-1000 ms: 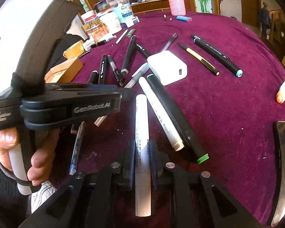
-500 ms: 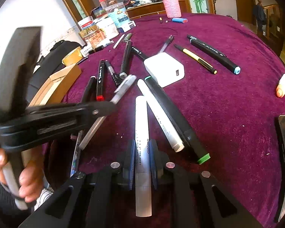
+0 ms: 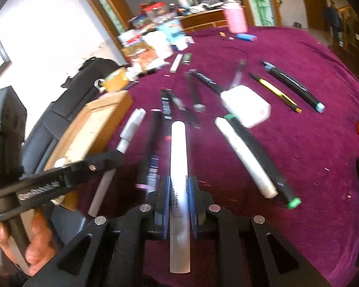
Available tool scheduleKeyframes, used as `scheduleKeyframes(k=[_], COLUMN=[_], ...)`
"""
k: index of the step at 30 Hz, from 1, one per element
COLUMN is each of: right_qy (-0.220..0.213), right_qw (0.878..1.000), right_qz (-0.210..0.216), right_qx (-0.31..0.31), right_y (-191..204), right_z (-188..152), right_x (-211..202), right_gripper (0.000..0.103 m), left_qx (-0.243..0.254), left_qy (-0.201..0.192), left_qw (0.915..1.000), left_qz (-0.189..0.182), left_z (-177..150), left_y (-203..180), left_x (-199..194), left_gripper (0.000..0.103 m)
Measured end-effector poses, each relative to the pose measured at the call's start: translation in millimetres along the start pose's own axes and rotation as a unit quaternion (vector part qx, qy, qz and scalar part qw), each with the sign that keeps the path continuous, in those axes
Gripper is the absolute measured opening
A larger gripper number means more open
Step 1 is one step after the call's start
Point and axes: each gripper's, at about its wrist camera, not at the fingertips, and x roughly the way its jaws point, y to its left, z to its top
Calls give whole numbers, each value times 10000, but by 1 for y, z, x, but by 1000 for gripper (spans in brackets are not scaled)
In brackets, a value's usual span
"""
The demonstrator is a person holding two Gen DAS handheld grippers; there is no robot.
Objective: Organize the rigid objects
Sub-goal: 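Lower the clear pen into the tray with the left gripper while the right gripper releases the white marker there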
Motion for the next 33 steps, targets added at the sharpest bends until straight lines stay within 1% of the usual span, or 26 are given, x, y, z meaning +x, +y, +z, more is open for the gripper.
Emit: scheduleKeyframes(k=[3,6,9,13,16,22,27,33], right_qy=[3,67,152,298,367,435,489,623], right_qw=[9996,9983,9965,9941,9927,9905,9895,9885], right_qz=[256,512,715,924,971,1031,1019,1036], right_qx=[-145,-281,-401,-485,-612,-794,-901,-911], right_y=[25,51,73,96,113,139,156,169], right_z=[6,12,17,23,27,37,44,48], right_x=[1,7,17,33,44,60,72,90], right_gripper=[15,15,15,15,15,15,15,15], left_qx=[-217,-334,-455,-619,-754,-840,-890,-1055], left_qy=[-48,-207,-389,-559,-703,-838,-790,-722], left_qw=[9997,9990,9972,9941,9905,9861,9855,9853], left_qz=[72,193,446,693,908,1162,1211,1134], left_z=[-1,-2,0,2,5,10,13,19], left_y=[20,36,53,74,92,113,126,147], left_x=[-14,-29,-43,-59,-71,-81,-79,-77], left_gripper=[8,8,8,8,8,8,8,8])
